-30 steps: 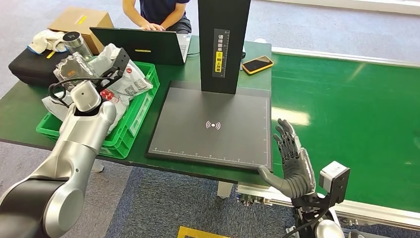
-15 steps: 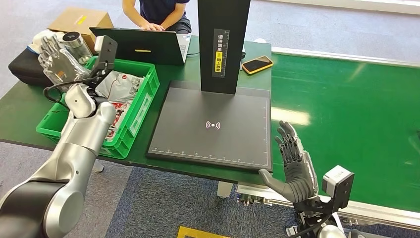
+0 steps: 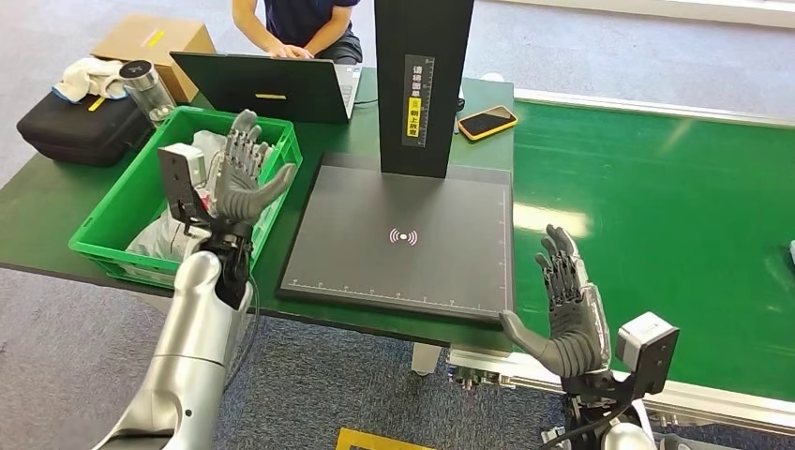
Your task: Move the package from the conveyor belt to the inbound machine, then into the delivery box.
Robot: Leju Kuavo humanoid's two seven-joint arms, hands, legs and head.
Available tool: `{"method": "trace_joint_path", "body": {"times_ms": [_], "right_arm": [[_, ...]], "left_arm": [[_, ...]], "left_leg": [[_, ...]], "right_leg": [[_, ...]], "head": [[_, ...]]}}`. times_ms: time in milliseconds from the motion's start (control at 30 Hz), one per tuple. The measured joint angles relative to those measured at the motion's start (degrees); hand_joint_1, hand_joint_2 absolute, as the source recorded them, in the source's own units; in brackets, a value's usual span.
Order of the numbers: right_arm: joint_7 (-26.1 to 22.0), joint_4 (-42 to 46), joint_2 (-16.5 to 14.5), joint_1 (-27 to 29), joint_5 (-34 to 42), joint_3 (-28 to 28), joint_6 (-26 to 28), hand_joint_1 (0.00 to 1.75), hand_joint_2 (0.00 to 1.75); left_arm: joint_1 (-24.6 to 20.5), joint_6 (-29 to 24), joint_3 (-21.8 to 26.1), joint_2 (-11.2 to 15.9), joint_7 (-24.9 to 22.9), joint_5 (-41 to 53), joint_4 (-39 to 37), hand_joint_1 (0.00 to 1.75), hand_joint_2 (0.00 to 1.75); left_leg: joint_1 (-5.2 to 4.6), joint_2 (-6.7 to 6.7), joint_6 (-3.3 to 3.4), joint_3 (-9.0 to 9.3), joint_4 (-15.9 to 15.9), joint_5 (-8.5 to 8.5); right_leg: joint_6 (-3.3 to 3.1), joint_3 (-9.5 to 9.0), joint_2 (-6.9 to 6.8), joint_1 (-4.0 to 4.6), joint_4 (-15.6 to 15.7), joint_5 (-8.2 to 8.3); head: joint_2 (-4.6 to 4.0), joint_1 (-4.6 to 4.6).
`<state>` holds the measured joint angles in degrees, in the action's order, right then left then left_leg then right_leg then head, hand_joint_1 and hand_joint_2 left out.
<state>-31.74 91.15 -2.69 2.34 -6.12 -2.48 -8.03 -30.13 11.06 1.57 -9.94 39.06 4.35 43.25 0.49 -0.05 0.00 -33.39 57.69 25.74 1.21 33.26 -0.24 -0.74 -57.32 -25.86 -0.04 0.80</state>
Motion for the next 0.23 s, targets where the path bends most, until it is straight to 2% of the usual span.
{"method": "trace_joint_path", "body": {"times_ms": [100,233], "right_arm": [[2.59,-1.77,0.16,-1.16,-4.10,-0.26,2.58,0.00,1.75],[4.18,-4.92,0.65,-2.17,-5.16,-1.04,2.56,0.00,1.75]], "left_arm": [[3.29,3.56,-2.54,-0.48,0.36,-2.33,1.35,0.00,1.75],[6.33,3.54,-5.47,-0.55,0.99,-1.43,1.90,0.00,1.75]], "left_leg": [[0.01,0.00,0.00,0.01,-0.02,0.00],[0.03,0.00,-0.01,0.01,-0.03,-0.01]], "right_leg": [[0.00,0.00,0.00,0.02,0.00,0.00],[-0.01,0.00,0.00,0.03,0.00,0.00]], "head": [[0.01,0.00],[0.02,0.01]]}}
